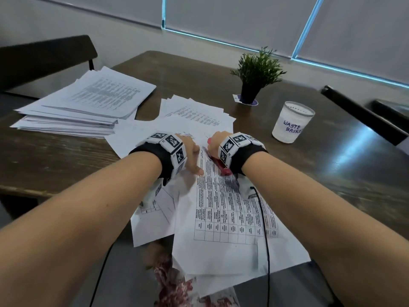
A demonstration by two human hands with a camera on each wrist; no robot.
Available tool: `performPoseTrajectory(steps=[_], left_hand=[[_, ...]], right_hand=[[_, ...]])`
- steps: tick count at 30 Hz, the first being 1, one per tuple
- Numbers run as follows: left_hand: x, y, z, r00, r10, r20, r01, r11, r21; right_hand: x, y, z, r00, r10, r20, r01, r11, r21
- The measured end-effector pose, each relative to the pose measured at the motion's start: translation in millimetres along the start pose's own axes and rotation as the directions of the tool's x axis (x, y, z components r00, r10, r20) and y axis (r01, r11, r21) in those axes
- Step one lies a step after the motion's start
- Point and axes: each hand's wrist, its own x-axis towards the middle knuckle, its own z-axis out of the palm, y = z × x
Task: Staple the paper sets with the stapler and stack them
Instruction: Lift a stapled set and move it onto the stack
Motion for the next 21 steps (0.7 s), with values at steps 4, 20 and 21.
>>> performPoseTrajectory(steps=[4,20,21], left_hand=[[-1,4,-3,1.0,-0.016,-0.021,0.017,0.999,0.029],[-3,9,-8,0.999,-0.028,0.036,0.022,0.985,0.172],[-3,7,-7,0.999,-0.01,0.036,0.004,0.987,0.158]], right_hand=[[3,5,1,0.999,0.034,-0.037,-0.031,0.995,0.096],[21,0,5,0.995,0.089,-0.05,-0.085,0.994,0.063],[23,0,6,0.994,0.094,-0.048,-0.09,0.992,0.087]])
